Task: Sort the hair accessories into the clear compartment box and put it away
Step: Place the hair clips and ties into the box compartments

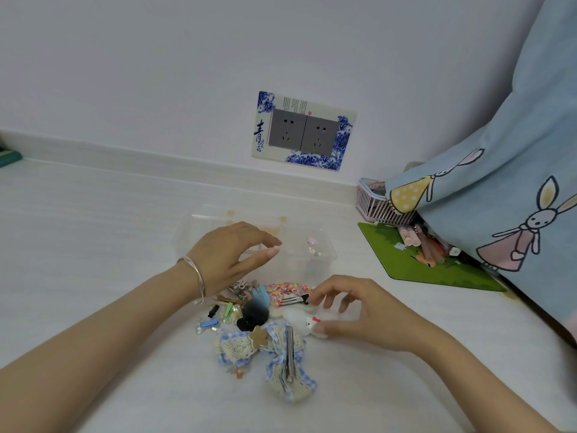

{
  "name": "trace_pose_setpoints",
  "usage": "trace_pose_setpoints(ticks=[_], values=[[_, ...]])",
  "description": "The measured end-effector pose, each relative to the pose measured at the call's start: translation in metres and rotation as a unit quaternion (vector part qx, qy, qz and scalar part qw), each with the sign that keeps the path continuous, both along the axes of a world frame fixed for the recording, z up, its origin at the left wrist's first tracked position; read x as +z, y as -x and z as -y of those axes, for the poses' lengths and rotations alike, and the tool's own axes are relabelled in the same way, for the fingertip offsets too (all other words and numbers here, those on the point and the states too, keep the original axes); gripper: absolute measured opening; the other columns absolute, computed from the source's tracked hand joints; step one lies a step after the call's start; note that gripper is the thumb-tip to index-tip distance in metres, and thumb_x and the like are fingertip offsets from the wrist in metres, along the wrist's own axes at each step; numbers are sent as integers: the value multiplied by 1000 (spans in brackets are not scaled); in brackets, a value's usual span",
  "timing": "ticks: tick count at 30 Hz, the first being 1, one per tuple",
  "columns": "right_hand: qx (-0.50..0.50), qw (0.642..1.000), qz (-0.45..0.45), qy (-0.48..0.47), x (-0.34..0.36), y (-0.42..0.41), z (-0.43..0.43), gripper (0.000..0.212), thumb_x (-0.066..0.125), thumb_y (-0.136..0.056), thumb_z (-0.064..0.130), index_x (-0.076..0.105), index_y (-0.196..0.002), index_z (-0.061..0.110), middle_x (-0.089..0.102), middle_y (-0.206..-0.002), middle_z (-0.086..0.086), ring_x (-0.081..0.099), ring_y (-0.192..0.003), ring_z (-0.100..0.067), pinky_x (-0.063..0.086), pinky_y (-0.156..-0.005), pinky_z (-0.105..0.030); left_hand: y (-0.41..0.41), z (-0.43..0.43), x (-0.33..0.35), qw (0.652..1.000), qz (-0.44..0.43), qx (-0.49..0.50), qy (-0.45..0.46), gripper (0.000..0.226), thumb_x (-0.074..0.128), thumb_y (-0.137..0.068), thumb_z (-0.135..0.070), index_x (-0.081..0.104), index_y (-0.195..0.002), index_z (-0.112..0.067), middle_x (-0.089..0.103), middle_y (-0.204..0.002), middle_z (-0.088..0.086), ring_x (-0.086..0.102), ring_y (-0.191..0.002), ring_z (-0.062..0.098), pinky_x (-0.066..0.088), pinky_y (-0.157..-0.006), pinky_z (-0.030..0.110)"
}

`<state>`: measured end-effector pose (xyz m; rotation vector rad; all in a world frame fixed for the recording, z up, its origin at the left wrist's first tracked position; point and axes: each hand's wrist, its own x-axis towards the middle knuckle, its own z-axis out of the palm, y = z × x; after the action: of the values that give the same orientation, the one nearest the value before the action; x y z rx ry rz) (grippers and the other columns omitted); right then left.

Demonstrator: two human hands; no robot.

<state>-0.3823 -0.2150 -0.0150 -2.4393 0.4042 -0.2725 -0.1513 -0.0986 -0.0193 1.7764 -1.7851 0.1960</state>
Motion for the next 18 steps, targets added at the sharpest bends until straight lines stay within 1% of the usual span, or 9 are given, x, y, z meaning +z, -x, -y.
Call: trace_pose_setpoints(ticks=[3,6,7,9,10,12,14,16,18], values=[[-5,999,-33,40,-7,-1,0,24,76,-73,29,68,-96,32,66,-98,15,56,-90,-2,43,-74,-16,-1,0,0,1000,0,2,1,65,12,-82,-70,57,-112,-35,62,-109,-16,50,-105,1,37,-80,18],[-20,999,-35,25,-8,0,1,19,76,-73,25,65,-84,35,64,-86,22,53,-78,3,39,-70,-13,0,-1,0,1000,1,2,0,64,12,-82,-69,57,-113,-35,62,-110,-16,51,-105,2,39,-81,20],[-19,999,-32,15,-8,0,1,20,77,-72,25,64,-81,37,63,-83,20,51,-73,2,39,-68,-15,0,-1,0,1000,1,2,1,64,12,-82,-70,57,-113,-35,62,-110,-16,50,-105,1,38,-80,18],[-22,1000,2,-17,-2,-1,0,22,78,-73,22,63,-83,34,62,-82,11,48,-68,-5,39,-63,-21,0,-2,-1,1000,-4,2,2,65,12,-81,-70,57,-113,-35,62,-110,-17,50,-104,-1,36,-79,15],[-24,998,36,-39,3,-4,-1,22,78,-73,19,63,-85,29,62,-81,4,47,-67,-7,37,-60,-23,0,-2,-1,1000,-5,4,2,65,12,-81,-70,57,-113,-35,62,-110,-17,50,-105,-1,37,-80,15],[-47,990,119,-65,16,-13,2,20,76,-75,15,61,-87,18,62,-79,-3,48,-67,-10,33,-56,-19,0,-1,-1,1000,-5,6,3,64,12,-82,-70,56,-114,-35,62,-111,-17,50,-106,0,40,-83,20],[-89,980,172,-34,31,-27,9,18,76,-76,16,60,-83,17,64,-78,-7,50,-65,-8,32,-55,-12,0,-1,-1,1000,-6,10,7,63,13,-83,-69,56,-114,-35,62,-111,-16,51,-107,1,42,-86,24],[-132,975,178,9,41,-45,17,17,76,-75,20,58,-78,20,66,-77,-7,49,-61,-5,35,-56,-12,-1,-1,-1,1000,-12,13,16,64,13,-83,-69,56,-114,-34,62,-112,-15,51,-107,2,42,-87,25],[-172,973,148,37,43,-64,25,19,75,-73,25,56,-74,23,66,-78,-5,48,-58,-5,37,-57,-18,-2,-2,0,999,-18,13,24,64,13,-83,-69,57,-113,-33,62,-112,-14,51,-106,1,41,-87,24]])
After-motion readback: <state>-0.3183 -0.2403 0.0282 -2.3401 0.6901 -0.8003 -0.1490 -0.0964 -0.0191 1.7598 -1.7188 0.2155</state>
